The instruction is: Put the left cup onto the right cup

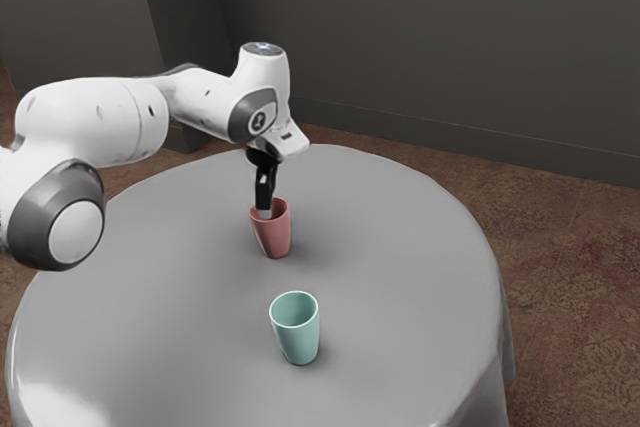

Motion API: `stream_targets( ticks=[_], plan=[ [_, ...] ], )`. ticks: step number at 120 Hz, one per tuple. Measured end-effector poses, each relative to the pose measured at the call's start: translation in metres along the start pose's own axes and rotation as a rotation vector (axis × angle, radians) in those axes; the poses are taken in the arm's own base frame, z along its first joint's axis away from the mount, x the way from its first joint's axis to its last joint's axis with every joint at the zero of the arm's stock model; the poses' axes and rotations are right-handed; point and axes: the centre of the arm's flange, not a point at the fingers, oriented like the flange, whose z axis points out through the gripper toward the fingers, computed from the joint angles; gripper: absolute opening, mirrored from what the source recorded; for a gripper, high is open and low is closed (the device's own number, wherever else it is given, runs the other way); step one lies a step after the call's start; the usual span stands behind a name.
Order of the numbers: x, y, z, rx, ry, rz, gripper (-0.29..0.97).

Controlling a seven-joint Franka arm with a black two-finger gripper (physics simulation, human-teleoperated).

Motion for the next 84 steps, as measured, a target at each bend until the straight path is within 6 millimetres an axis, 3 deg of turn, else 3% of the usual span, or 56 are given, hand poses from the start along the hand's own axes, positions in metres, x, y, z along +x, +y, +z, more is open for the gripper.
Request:
stream_targets(
  ticks=[42,84],
  plan=[
    [0.0,-0.002,0.01,0.002,0.0,0.004,0.26],
    [0.01,0.002,0.012,0.003,0.024,0.013,-0.01]
  ],
)
